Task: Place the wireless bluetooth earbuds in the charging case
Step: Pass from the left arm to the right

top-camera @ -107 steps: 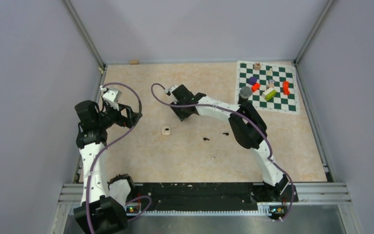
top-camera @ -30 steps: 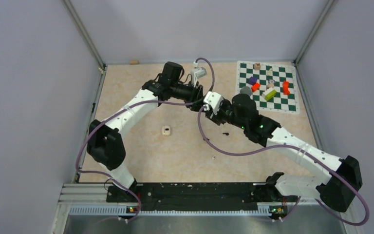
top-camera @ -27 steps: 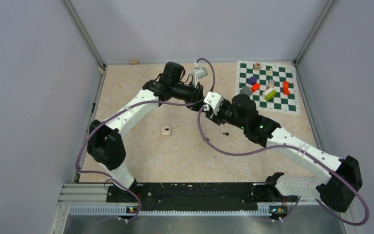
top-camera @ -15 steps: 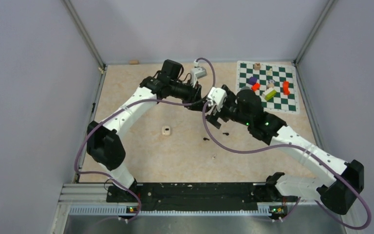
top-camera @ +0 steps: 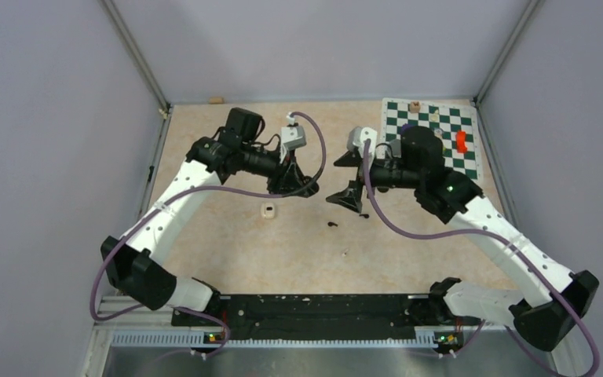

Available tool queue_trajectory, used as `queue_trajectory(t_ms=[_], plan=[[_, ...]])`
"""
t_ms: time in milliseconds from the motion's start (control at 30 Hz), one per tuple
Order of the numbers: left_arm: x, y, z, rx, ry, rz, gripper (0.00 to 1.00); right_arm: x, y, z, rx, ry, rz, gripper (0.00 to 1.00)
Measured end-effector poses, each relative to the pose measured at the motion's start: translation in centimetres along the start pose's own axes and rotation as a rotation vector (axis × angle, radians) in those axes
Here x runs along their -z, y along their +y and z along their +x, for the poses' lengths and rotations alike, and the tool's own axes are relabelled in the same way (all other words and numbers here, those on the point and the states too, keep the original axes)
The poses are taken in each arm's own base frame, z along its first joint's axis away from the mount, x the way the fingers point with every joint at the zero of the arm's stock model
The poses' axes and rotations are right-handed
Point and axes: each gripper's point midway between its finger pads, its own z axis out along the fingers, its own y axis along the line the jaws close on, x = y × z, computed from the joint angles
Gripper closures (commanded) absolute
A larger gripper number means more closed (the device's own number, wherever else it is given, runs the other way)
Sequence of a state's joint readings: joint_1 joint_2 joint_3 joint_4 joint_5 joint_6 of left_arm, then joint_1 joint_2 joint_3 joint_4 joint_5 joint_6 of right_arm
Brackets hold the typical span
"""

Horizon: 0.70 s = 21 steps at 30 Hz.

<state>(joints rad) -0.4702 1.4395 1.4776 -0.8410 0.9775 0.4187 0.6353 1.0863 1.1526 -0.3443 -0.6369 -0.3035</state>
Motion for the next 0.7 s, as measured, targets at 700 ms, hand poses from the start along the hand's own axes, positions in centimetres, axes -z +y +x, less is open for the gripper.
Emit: queue_trajectory(t_ms=[700], plan=[[-1.3,-2.9,4.6,-0.011,-0.111,0.094,1.00,-4.1,3.1,7.5,-0.344,0.042,-0.174,0.13]])
